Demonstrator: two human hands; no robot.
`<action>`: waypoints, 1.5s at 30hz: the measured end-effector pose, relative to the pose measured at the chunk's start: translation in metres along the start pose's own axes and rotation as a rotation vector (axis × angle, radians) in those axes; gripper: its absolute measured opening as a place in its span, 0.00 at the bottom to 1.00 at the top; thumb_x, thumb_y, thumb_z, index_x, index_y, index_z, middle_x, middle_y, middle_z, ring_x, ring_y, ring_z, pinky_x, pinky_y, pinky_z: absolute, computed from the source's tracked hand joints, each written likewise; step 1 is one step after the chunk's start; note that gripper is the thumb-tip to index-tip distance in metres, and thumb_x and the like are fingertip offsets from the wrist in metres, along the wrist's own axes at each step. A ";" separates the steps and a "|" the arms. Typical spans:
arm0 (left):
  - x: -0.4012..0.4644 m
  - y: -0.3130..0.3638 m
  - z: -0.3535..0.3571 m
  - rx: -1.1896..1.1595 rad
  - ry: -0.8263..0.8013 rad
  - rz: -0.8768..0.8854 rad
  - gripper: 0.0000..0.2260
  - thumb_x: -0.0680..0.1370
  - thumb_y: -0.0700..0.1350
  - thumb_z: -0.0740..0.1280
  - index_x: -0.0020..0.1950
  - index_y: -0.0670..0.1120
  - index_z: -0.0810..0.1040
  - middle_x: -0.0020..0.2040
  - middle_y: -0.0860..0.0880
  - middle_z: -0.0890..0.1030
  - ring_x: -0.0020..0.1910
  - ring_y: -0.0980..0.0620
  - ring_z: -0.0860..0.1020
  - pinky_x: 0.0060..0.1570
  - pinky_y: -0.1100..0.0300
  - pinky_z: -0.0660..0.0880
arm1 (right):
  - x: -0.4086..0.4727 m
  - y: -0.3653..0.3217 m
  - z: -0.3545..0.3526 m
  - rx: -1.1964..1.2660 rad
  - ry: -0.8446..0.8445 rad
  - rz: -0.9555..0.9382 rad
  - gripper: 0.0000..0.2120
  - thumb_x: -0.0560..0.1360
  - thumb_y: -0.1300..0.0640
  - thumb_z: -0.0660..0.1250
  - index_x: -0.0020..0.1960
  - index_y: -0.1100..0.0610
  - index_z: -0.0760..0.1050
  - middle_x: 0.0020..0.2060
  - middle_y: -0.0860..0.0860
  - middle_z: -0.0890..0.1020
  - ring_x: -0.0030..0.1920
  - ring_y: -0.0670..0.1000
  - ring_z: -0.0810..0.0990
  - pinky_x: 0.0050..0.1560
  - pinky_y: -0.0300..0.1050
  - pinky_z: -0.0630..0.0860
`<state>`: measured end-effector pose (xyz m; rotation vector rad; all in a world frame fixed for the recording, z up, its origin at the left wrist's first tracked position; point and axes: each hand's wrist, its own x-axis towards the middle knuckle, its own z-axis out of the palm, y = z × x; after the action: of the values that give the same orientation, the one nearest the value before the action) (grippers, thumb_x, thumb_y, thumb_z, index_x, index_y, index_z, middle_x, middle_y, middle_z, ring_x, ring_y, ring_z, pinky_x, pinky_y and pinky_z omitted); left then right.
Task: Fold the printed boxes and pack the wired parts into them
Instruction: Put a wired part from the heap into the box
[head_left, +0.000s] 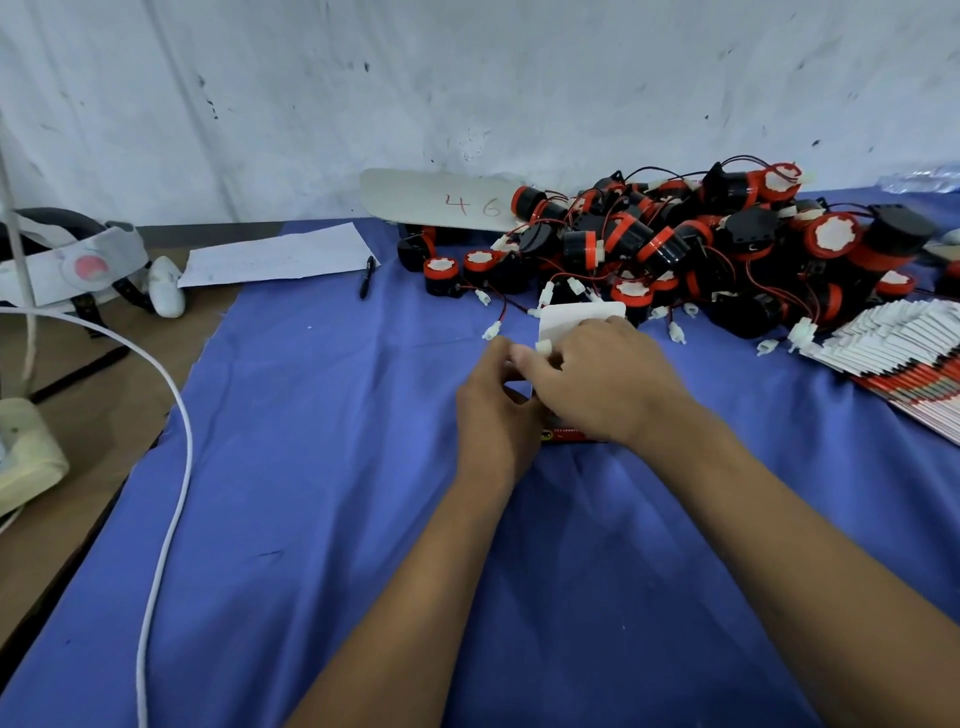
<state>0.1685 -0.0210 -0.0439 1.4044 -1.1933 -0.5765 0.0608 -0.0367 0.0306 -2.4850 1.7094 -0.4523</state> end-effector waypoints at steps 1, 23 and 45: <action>0.000 0.001 -0.001 0.020 -0.002 0.003 0.13 0.74 0.34 0.70 0.43 0.52 0.73 0.36 0.57 0.80 0.29 0.60 0.76 0.27 0.71 0.69 | 0.001 -0.003 0.001 0.006 0.005 0.022 0.31 0.79 0.32 0.49 0.30 0.52 0.70 0.36 0.52 0.78 0.50 0.56 0.74 0.47 0.50 0.70; -0.001 0.002 -0.024 -0.183 -0.258 -0.101 0.14 0.73 0.35 0.77 0.50 0.41 0.74 0.46 0.46 0.85 0.39 0.49 0.83 0.41 0.55 0.82 | -0.004 0.018 0.027 0.248 0.342 -0.044 0.10 0.77 0.49 0.70 0.39 0.51 0.83 0.34 0.46 0.83 0.42 0.50 0.80 0.50 0.54 0.76; 0.007 -0.010 -0.035 -0.160 -0.401 -0.070 0.18 0.67 0.34 0.82 0.49 0.41 0.77 0.47 0.45 0.86 0.47 0.49 0.84 0.50 0.58 0.82 | -0.012 0.032 0.019 0.136 0.187 -0.252 0.08 0.77 0.48 0.71 0.40 0.48 0.83 0.37 0.45 0.81 0.43 0.48 0.76 0.49 0.47 0.66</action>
<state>0.2050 -0.0136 -0.0434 1.2311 -1.3794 -1.0156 0.0331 -0.0389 0.0024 -2.6380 1.3696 -0.8187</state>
